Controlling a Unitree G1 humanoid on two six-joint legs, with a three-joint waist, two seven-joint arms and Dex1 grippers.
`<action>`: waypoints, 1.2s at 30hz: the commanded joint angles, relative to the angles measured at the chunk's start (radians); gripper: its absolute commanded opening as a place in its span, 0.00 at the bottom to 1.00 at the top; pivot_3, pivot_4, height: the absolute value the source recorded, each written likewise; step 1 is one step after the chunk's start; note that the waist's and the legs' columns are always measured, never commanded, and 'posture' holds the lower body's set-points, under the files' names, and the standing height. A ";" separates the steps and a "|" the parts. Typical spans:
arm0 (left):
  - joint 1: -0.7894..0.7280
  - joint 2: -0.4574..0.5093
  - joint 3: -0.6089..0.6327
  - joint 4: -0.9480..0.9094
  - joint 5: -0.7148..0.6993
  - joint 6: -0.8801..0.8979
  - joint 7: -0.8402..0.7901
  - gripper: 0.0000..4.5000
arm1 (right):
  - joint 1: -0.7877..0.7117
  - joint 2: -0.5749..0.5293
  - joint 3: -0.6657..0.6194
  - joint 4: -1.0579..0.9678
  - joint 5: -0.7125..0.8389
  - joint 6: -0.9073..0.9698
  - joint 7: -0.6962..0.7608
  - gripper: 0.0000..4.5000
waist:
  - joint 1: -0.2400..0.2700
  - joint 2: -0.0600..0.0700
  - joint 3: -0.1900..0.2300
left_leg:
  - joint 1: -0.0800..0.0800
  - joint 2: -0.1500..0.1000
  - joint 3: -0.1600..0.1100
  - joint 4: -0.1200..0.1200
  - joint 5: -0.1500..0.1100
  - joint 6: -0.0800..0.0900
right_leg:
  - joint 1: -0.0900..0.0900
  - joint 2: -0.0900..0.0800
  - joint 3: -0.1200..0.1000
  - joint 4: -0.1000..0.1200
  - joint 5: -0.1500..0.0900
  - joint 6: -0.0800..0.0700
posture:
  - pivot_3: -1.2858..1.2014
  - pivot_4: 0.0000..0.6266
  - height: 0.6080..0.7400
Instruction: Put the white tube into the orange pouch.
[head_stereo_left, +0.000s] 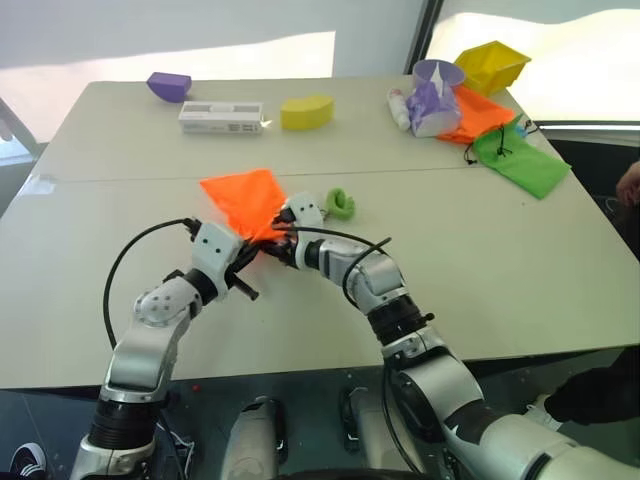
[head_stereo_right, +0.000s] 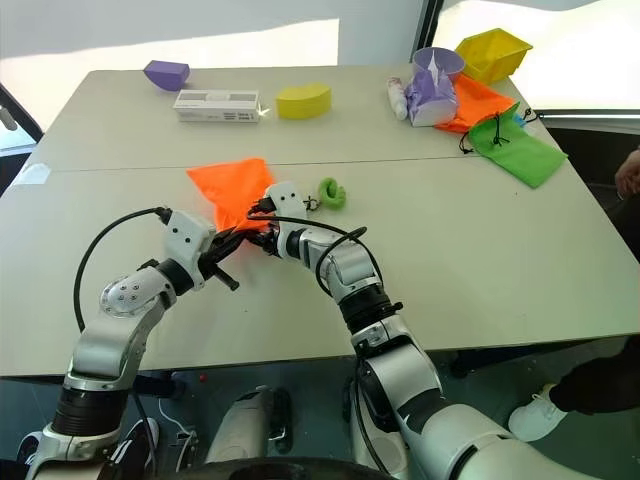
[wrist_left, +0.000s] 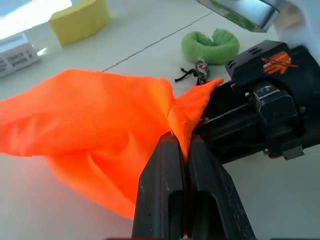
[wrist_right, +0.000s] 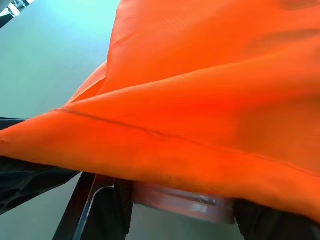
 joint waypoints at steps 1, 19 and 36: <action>-0.027 0.033 -0.028 0.043 0.099 -0.102 0.040 0.00 | -0.039 0.075 0.003 -0.077 0.044 0.007 0.029 0.49 | -0.001 0.000 0.000 | 0.000 0.000 0.000 0.000 0.000 0.000 | 0.000 0.000 0.000 0.000 0.000 0.000 | 0.52 0.24 1.00; 0.008 -0.016 -0.043 0.008 0.044 -0.079 0.008 0.00 | -0.059 0.142 -0.024 -0.063 0.150 0.019 0.016 0.57 | 0.000 0.000 0.000 | 0.000 0.000 0.000 0.000 0.000 0.000 | 0.000 0.000 0.000 0.000 0.001 0.002 | 0.52 0.24 1.00; 0.021 0.006 -0.031 0.058 0.079 -0.113 0.014 0.00 | 0.110 -0.148 0.219 -0.470 0.077 0.117 0.205 0.99 | 0.000 0.000 0.000 | 0.000 0.000 0.000 0.001 0.000 0.000 | 0.000 0.000 -0.001 0.000 0.001 0.002 | 0.52 0.24 1.00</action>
